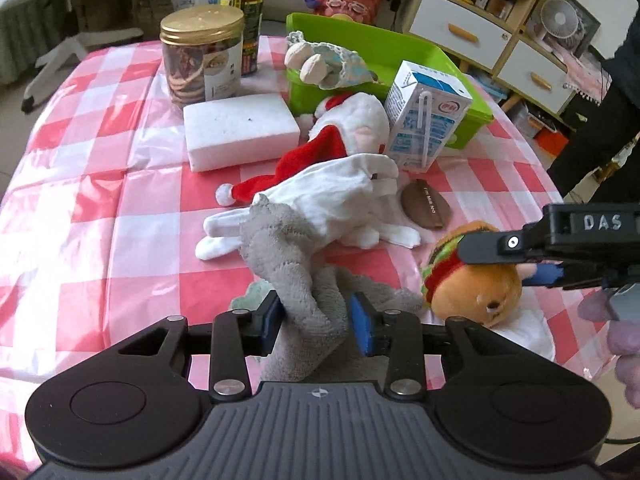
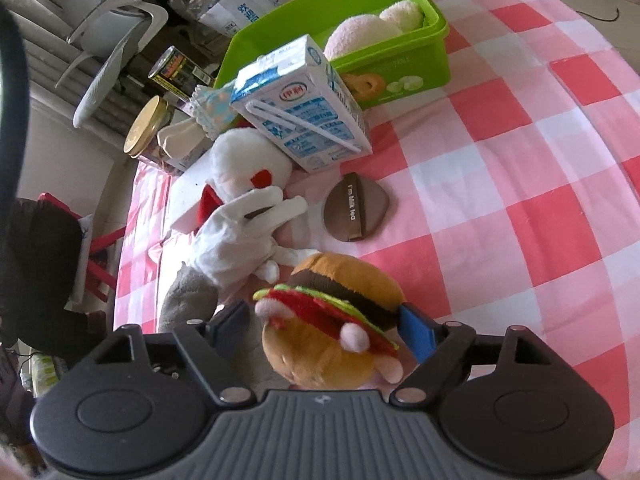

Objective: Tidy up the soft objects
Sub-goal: 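Grasp the grey plush with the left tool while the right tool grasps the burger plush, then lift both held plush toys over the green bin and open both tools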

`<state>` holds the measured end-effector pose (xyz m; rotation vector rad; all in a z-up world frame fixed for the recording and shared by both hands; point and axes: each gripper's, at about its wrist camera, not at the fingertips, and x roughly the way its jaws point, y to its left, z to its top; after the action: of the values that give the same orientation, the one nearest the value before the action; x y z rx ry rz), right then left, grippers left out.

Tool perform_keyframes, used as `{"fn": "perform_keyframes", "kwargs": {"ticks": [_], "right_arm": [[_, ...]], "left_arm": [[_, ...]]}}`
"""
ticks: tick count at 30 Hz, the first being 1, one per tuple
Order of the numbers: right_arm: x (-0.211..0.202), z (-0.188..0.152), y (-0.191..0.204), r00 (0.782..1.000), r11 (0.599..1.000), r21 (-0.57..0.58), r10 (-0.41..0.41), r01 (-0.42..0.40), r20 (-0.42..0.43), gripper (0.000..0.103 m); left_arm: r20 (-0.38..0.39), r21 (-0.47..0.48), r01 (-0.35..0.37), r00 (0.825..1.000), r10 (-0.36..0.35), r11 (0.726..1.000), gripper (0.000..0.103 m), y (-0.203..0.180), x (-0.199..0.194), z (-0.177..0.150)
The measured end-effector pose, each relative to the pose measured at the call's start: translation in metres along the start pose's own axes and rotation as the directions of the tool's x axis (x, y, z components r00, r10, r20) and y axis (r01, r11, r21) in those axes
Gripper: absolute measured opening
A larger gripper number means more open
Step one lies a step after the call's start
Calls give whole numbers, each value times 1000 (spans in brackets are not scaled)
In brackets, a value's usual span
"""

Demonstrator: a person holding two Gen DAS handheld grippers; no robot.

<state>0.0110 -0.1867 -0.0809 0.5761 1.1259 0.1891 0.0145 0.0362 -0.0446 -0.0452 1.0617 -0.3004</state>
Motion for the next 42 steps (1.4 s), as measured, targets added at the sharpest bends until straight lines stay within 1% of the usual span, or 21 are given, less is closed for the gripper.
{"fn": "perform_keyframes", "kwargs": {"ticks": [4, 6, 7, 8, 10, 11, 13, 14, 21, 26, 30, 32, 35, 39, 42], "right_arm": [[6, -1, 2, 1000, 1000, -12, -10, 10, -12, 59], [9, -1, 2, 1000, 1000, -17, -20, 20, -19, 58], [10, -1, 3, 1000, 1000, -20, -24, 24, -18, 53], [12, -1, 3, 999, 999, -25, -31, 31, -17, 51], [12, -1, 4, 999, 999, -33, -32, 31, -12, 43], [11, -1, 5, 999, 999, -35, -33, 32, -11, 42], [9, -1, 6, 999, 999, -32, -33, 33, -8, 36], [6, 0, 6, 1000, 999, -30, -30, 30, -7, 35], [-18, 6, 4, 999, 1000, -1, 12, -12, 51, 35], [-43, 18, 2, 990, 997, 38, 54, -60, 131, 35], [-63, 28, -2, 973, 992, 68, 88, -105, 212, 35], [-71, 35, -3, 963, 991, 70, 95, -116, 253, 35], [-78, 49, -4, 952, 991, 58, 102, -123, 289, 35], [-83, 76, -12, 944, 987, 95, 97, -133, 315, 35], [-89, 99, -13, 930, 984, 103, 102, -146, 353, 35]], "left_arm": [[-16, -27, 14, 1000, -15, 1000, 23, 5, 3, 1], [-24, -34, 7, 1000, -7, 999, 13, 7, 6, 1], [-25, -39, 4, 1000, -5, 999, 12, 8, 6, 1], [-23, -41, 5, 1000, -6, 999, 10, 8, 5, 2], [-13, -41, 9, 1000, -9, 999, 8, 8, 2, 2], [-5, -39, 11, 1000, -11, 999, 7, 7, -1, 3], [14, -41, 16, 1000, -15, 999, 7, 6, -6, 3], [24, -42, 20, 1000, -19, 999, 6, 6, -9, 4], [112, -70, 58, 992, -50, 996, 6, 4, -30, 14], [182, -101, 91, 981, -71, 991, 6, 2, -45, 28], [240, -105, 105, 968, -77, 989, 5, -4, -56, 43], [248, -108, 121, 964, -91, 987, 5, -5, -57, 54], [244, -117, 143, 963, -111, 983, 5, -6, -58, 73], [287, -74, 134, 952, -107, 988, 5, -16, -71, 104], [307, -58, 143, 944, -119, 988, 5, -22, -73, 132]]}}
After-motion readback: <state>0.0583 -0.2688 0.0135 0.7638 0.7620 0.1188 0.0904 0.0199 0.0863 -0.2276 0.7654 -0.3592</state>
